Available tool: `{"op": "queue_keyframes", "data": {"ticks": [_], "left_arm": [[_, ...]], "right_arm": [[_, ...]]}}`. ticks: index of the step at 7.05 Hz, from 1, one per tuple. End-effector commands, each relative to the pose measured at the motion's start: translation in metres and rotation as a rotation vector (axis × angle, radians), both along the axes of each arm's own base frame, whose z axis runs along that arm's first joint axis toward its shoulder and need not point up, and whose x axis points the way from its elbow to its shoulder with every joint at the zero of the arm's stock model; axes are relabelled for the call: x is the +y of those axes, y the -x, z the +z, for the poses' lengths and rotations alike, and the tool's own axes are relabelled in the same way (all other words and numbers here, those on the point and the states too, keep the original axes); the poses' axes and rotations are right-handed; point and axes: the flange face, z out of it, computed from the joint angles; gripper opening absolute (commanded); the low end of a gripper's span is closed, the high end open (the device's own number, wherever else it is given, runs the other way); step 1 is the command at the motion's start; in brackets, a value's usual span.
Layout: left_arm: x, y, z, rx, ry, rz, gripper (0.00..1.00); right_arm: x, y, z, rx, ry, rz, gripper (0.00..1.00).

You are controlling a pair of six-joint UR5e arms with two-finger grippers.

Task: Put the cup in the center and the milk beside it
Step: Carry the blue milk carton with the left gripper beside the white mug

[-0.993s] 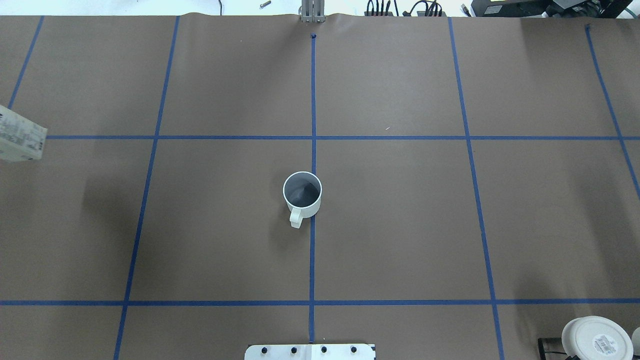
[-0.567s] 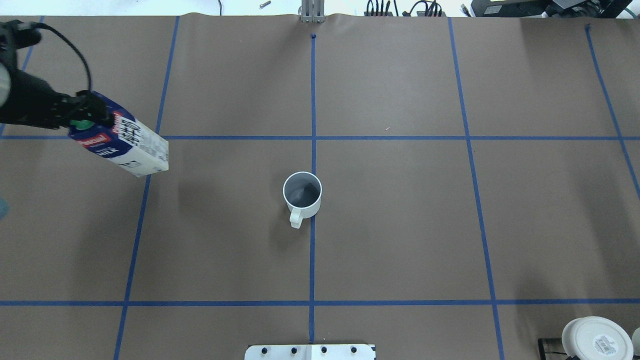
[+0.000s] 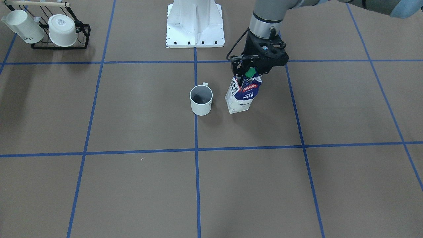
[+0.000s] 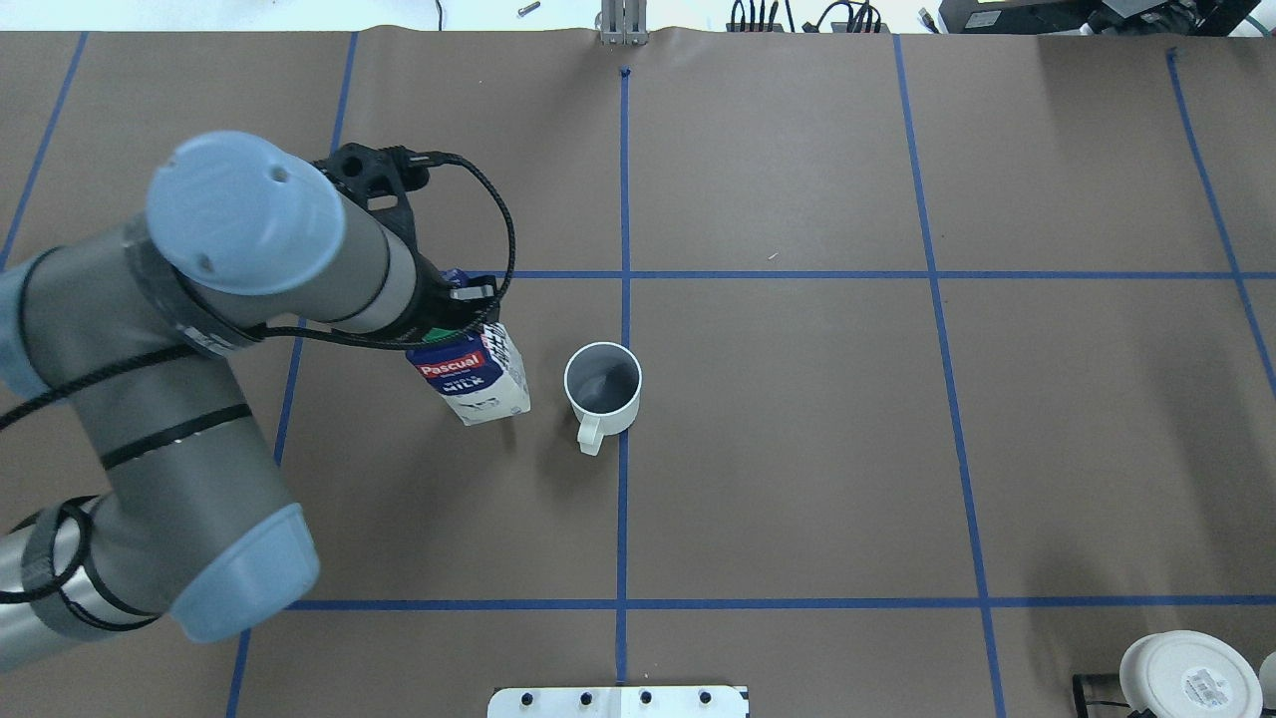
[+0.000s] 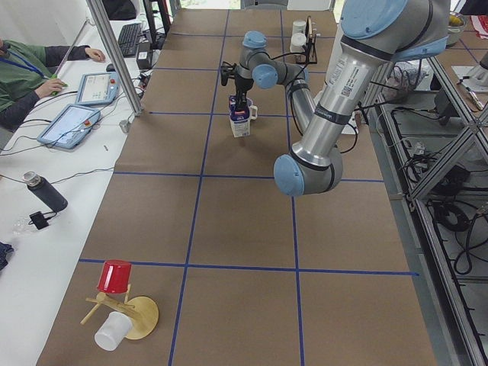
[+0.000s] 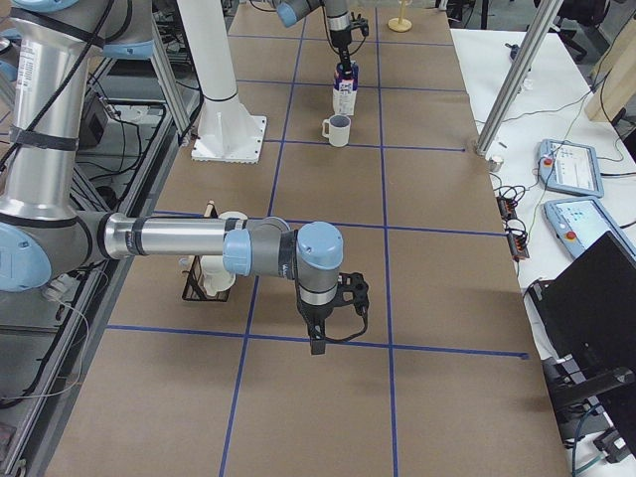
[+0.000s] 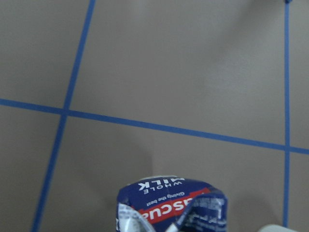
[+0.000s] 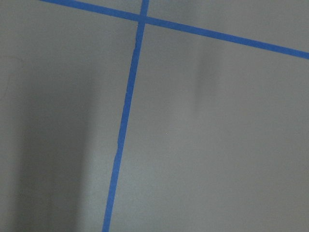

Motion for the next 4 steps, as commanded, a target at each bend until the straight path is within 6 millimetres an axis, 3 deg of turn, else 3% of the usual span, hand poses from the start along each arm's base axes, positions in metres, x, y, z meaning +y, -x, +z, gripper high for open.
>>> {"op": "queue_keyframes", "data": {"ticks": [1,2,3,4], "left_arm": [[0.0164,-0.0373,-0.0159,-0.014,-0.016,0.000,0.00],[0.0123,-0.0432,-0.0173,-0.019,-0.016,0.003,0.35],[0.0110,-0.0430,-0.0149,-0.026,-0.022,0.005,0.97],[0.0079,-0.0370,-0.0175,-0.021,-0.028,-0.005,0.98]], "right_arm": [[-0.0002,0.0000,-0.0006,0.000,0.000,0.001,1.00],[-0.0001,0.0000,0.0001,0.000,0.001,0.001,1.00],[-0.0001,0.0000,0.0001,0.000,0.001,0.001,1.00],[-0.0001,0.0000,0.0001,0.000,0.001,0.001,1.00]]}}
